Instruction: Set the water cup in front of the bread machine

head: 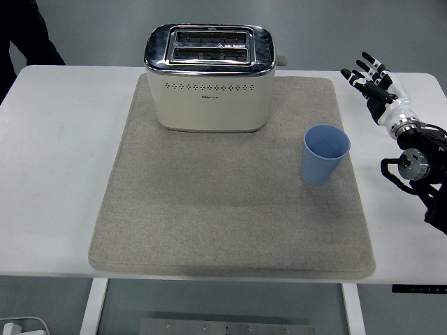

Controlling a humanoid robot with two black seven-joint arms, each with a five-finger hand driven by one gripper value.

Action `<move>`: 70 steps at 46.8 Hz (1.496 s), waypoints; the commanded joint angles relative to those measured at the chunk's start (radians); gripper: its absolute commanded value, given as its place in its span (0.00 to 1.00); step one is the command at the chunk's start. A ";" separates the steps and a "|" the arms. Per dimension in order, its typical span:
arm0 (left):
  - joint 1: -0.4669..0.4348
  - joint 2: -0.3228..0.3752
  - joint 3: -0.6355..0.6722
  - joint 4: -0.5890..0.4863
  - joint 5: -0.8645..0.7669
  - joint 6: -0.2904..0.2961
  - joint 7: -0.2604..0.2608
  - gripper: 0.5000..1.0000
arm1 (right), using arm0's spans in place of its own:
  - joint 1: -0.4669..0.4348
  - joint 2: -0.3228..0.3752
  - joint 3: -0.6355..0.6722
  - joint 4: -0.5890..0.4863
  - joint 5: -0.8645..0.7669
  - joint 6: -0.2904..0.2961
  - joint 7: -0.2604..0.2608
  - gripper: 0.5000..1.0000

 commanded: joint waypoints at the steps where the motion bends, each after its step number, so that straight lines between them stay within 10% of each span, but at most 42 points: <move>1: 0.000 0.000 0.001 0.001 0.000 0.000 0.000 1.00 | 0.002 -0.006 -0.001 0.000 0.000 -0.001 0.002 0.86; 38: 0.000 0.000 0.001 0.001 0.000 0.000 0.000 1.00 | 0.002 -0.072 -0.021 0.161 -0.083 -0.038 0.131 0.86; 70: 0.000 0.000 0.001 0.001 0.000 0.000 0.000 1.00 | -0.248 -0.512 -0.011 0.748 -0.480 -0.110 0.223 0.86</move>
